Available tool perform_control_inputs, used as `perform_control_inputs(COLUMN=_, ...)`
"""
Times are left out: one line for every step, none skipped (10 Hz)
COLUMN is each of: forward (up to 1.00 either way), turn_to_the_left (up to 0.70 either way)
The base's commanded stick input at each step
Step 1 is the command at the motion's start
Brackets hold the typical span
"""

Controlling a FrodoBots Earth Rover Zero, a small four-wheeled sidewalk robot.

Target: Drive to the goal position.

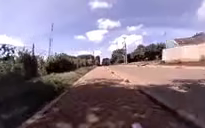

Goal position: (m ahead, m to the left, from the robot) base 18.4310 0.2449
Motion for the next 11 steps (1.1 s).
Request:
perform_control_inputs(forward=1.00, turn_to_the_left=0.17)
perform_control_inputs(forward=1.00, turn_to_the_left=0.04)
perform_control_inputs(forward=1.00, turn_to_the_left=0.00)
perform_control_inputs(forward=1.00, turn_to_the_left=0.00)
perform_control_inputs(forward=1.00, turn_to_the_left=0.00)
perform_control_inputs(forward=1.00, turn_to_the_left=0.00)
perform_control_inputs(forward=1.00, turn_to_the_left=0.00)
perform_control_inputs(forward=1.00, turn_to_the_left=0.00)
perform_control_inputs(forward=1.00, turn_to_the_left=0.00)
perform_control_inputs(forward=1.00, turn_to_the_left=0.00)
perform_control_inputs(forward=1.00, turn_to_the_left=0.00)
